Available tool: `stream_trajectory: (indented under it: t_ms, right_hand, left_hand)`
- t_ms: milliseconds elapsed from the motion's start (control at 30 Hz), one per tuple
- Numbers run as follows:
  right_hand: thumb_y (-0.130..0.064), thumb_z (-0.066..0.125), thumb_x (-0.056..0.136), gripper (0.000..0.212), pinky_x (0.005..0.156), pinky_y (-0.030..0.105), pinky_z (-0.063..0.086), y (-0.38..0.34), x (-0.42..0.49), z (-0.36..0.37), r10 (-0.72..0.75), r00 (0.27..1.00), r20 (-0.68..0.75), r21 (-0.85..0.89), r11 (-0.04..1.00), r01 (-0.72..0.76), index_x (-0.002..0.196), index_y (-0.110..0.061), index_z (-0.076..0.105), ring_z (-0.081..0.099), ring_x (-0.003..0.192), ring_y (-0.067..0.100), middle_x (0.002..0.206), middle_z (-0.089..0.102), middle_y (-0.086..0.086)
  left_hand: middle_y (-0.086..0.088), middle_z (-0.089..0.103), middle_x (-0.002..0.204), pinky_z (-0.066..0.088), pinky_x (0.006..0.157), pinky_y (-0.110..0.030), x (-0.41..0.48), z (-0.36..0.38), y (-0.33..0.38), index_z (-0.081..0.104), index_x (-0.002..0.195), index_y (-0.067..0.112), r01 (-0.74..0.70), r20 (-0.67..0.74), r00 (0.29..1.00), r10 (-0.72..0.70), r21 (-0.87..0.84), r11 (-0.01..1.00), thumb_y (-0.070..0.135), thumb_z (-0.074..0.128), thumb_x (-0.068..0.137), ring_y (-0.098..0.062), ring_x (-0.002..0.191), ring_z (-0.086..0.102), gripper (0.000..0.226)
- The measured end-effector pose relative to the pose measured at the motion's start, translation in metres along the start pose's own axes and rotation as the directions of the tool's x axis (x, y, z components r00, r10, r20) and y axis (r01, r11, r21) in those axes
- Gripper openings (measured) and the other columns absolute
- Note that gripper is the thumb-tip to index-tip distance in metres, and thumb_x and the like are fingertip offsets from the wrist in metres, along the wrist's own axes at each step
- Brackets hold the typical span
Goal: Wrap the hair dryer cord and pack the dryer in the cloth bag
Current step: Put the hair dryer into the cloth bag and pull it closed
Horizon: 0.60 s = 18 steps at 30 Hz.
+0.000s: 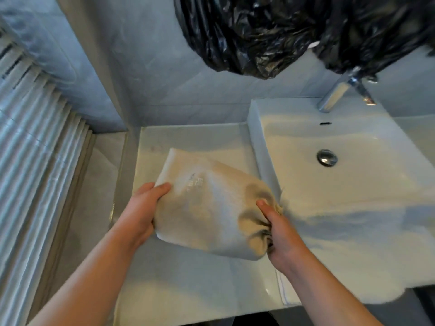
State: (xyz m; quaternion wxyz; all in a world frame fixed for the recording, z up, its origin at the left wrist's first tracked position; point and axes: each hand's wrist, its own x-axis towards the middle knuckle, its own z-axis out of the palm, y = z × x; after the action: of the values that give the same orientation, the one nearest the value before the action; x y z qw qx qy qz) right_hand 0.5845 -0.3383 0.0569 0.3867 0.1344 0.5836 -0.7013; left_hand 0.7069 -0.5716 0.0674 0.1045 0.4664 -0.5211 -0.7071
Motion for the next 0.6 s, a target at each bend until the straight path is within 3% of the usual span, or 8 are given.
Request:
stream_trajectory:
  t_ms: [200, 367, 467, 600]
  right_hand:
    - [-0.03, 0.066, 0.083, 0.028, 0.071, 0.034, 0.054, -0.015, -0.057, -0.041, -0.061, 0.994, -0.088, 0.013, 0.998, 0.063, 0.108, -0.017, 0.067, 0.074, 0.085, 0.022, 0.098, 0.077, 0.008]
    - [-0.034, 0.068, 0.078, 0.034, 0.076, 0.036, 0.054, -0.024, -0.091, -0.082, -0.078, 0.977, -0.197, 0.065, 0.994, 0.093, 0.106, -0.014, 0.069, 0.073, 0.088, 0.025, 0.097, 0.077, 0.01]
    - [-0.038, 0.07, 0.067, 0.05, 0.079, 0.038, 0.054, -0.026, -0.106, -0.107, -0.09, 0.958, -0.273, 0.123, 0.984, 0.127, 0.109, -0.012, 0.069, 0.073, 0.091, 0.027, 0.1, 0.076, 0.013]
    - [-0.037, 0.07, 0.072, 0.048, 0.086, 0.041, 0.053, -0.031, -0.12, -0.149, -0.102, 0.929, -0.356, 0.205, 0.961, 0.184, 0.112, -0.011, 0.069, 0.071, 0.096, 0.029, 0.103, 0.076, 0.013]
  left_hand:
    - [-0.008, 0.072, 0.085, 0.052, 0.07, -0.038, -0.045, 0.036, -0.001, 0.066, 0.093, 0.012, -0.082, 0.122, 0.989, 0.083, -0.01, 0.997, 0.022, 0.056, 0.095, -0.026, 0.078, 0.067, 0.014]
    - [-0.015, 0.073, 0.102, 0.053, 0.082, -0.05, -0.061, 0.082, 0.002, 0.065, 0.105, 0.008, -0.085, 0.265, 0.963, 0.056, 0.1, 0.991, 0.03, 0.055, 0.095, -0.036, 0.094, 0.069, 0.026]
    - [-0.013, 0.074, 0.101, 0.053, 0.085, -0.053, -0.069, 0.115, 0.002, 0.066, 0.102, 0.011, -0.12, 0.332, 0.941, 0.062, 0.157, 0.98, 0.033, 0.055, 0.095, -0.035, 0.092, 0.069, 0.026]
    - [-0.01, 0.074, 0.101, 0.052, 0.086, -0.052, -0.081, 0.165, -0.002, 0.066, 0.103, 0.013, -0.153, 0.408, 0.911, 0.061, 0.197, 0.968, 0.034, 0.054, 0.095, -0.033, 0.094, 0.069, 0.025]
